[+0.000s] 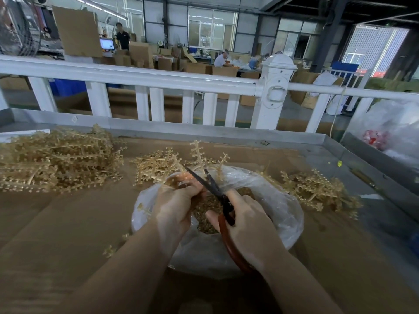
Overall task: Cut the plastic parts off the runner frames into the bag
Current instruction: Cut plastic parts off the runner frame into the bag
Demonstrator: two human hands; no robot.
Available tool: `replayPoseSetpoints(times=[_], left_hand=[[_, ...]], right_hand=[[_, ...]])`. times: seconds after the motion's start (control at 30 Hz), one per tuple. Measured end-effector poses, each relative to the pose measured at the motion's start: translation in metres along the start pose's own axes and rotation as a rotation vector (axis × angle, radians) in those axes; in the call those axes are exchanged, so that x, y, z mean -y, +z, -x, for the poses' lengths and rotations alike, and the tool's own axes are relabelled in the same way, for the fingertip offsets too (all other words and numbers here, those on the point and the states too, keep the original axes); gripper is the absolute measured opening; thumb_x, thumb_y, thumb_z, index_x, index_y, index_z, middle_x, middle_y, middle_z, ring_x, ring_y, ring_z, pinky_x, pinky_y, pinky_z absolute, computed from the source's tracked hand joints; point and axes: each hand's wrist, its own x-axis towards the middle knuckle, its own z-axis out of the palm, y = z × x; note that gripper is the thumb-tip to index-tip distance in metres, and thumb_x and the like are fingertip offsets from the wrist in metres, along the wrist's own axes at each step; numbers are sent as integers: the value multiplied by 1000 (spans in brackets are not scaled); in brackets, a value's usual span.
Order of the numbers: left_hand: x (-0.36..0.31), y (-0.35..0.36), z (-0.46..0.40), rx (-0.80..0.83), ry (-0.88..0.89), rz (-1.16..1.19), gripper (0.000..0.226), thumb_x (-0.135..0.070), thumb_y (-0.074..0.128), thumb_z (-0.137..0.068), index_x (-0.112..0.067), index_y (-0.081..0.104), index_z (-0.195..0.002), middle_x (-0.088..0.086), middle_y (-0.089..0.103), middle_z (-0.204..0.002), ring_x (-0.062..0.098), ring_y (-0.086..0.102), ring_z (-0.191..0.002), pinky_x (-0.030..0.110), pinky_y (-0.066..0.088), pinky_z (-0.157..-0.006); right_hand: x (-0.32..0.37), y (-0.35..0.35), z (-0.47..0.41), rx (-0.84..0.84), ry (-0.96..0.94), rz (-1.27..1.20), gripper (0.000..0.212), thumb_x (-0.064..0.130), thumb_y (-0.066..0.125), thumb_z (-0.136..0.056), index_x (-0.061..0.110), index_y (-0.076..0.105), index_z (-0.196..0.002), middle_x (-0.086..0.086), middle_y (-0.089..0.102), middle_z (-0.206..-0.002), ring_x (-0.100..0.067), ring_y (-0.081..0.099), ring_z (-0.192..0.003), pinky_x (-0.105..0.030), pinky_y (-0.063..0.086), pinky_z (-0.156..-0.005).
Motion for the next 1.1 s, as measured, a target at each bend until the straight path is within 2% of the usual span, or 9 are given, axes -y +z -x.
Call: replayPoseSetpoints(times=[0.1, 0.23, 0.47, 0.6, 0.7, 0.77, 0.97, 1.03, 1.1], left_hand=[[0, 0, 2, 20, -5, 1, 16, 15, 55, -84, 1, 61, -77, 7, 66, -57, 13, 64, -48, 19, 54, -49], [0, -2, 1, 66, -37, 2, 17, 12, 56, -84, -1, 62, -76, 10, 63, -66, 13, 59, -50, 21, 55, -53], [0, -1, 1, 128, -104, 68, 10, 8, 59, -80, 1, 61, -87, 9, 62, -65, 11, 59, -45, 18, 53, -50], [0, -3, -1, 138, -122, 82, 25, 6, 63, -75, 2, 60, -99, 10, 62, -72, 11, 61, -48, 18, 54, -50], [2, -6, -5, 126, -97, 71, 17, 8, 63, -77, -3, 59, -90, 11, 64, -75, 16, 64, -59, 23, 57, -57], [3, -7, -6, 93, -47, 47, 18, 9, 65, -77, -7, 59, -84, 8, 67, -71, 18, 65, -64, 26, 58, -61], [6, -2, -2, 94, 77, -26, 22, 10, 67, -74, -9, 59, -81, 6, 68, -68, 19, 65, -67, 27, 53, -63], [6, -2, -3, 103, 77, -28, 19, 11, 65, -76, -4, 60, -86, 11, 68, -77, 20, 64, -70, 28, 55, -65], [6, -3, -4, 116, 61, -31, 25, 12, 63, -79, 7, 59, -102, 19, 65, -92, 23, 62, -74, 29, 56, -70]], right_hand=[[0, 0, 1, 11, 14, -19, 30, 62, 45, -84, 35, 42, -97, 10, 49, -89, -10, 45, -90, -26, 36, -77], [0, 0, 1, -6, 18, -32, 34, 65, 42, -82, 34, 45, -96, 10, 50, -86, -9, 48, -86, -24, 36, -71], [3, 2, 0, -34, 44, -75, 31, 61, 47, -85, 33, 49, -99, 10, 51, -86, -6, 49, -85, -23, 36, -72], [3, 0, -1, -39, 44, -100, 32, 60, 46, -82, 33, 50, -99, 8, 54, -87, -9, 51, -86, -26, 42, -75], [1, -3, -1, -29, 45, -107, 29, 59, 48, -84, 33, 50, -96, 8, 55, -85, -8, 52, -85, -27, 43, -75], [1, -5, -1, -23, 47, -111, 26, 59, 47, -84, 34, 46, -91, 8, 55, -84, -9, 52, -85, -28, 43, -74], [1, -6, -2, -35, 58, -160, 22, 55, 49, -86, 34, 46, -90, 8, 56, -82, -9, 54, -82, -27, 42, -71], [1, -4, -2, -19, 54, -124, 26, 58, 47, -84, 34, 46, -91, 7, 55, -83, -10, 53, -83, -29, 44, -73], [0, -2, 0, -17, 43, -71, 30, 60, 44, -84, 34, 47, -97, 8, 54, -86, -9, 52, -86, -28, 44, -75]])
